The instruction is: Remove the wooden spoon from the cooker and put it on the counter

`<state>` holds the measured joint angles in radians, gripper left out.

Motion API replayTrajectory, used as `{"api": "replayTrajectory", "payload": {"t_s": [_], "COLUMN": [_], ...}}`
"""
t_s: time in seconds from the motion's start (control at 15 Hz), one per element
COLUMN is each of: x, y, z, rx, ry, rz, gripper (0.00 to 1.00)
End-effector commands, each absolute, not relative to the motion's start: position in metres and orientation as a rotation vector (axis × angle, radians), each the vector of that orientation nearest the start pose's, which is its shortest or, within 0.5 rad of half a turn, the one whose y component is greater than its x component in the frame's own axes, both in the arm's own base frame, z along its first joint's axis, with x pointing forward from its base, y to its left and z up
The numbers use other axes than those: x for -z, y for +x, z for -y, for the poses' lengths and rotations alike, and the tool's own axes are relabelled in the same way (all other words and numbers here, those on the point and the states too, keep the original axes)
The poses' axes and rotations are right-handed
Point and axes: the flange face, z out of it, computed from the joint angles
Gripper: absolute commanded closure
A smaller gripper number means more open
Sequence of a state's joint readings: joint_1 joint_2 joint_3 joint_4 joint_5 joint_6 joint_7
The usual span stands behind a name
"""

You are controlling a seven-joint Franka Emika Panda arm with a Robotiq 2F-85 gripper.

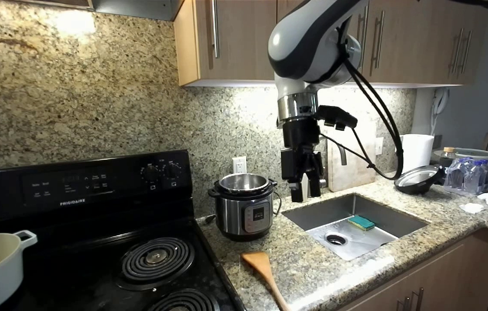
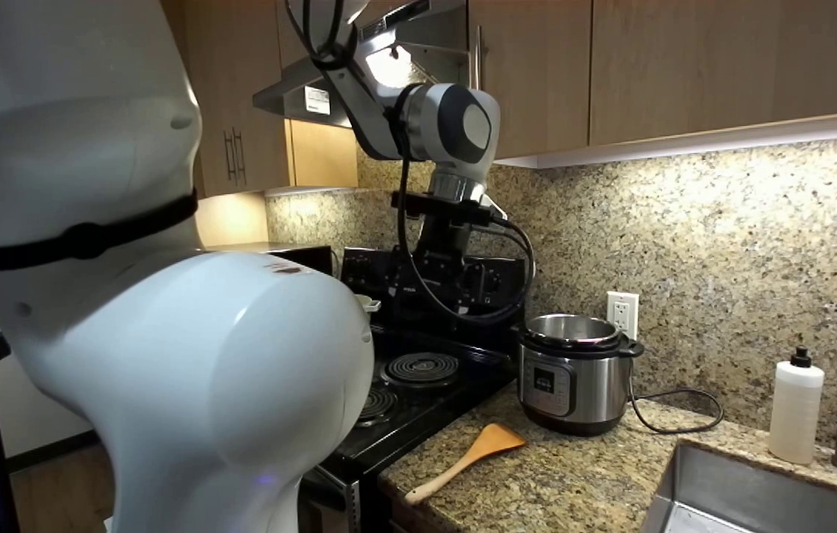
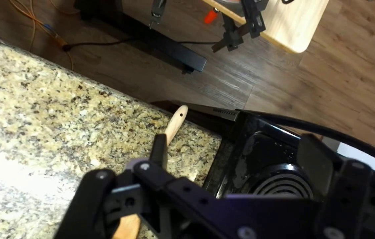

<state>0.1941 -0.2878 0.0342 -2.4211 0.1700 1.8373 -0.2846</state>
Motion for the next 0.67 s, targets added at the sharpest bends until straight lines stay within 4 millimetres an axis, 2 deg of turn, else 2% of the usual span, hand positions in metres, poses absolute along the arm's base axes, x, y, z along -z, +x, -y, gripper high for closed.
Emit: {"api": "replayTrajectory", "payload": {"t_s": [0.0, 0.6], "x": [-0.4007, -0.4041], "y": [0.3979, 0.3972], "z": [-0.1045, -0.1031], "rx": [-0.43, -0.422], "ry": [-2.881, -2.88], "rz": [0.65, 0.652], "gripper": [0.0, 0.0]}}
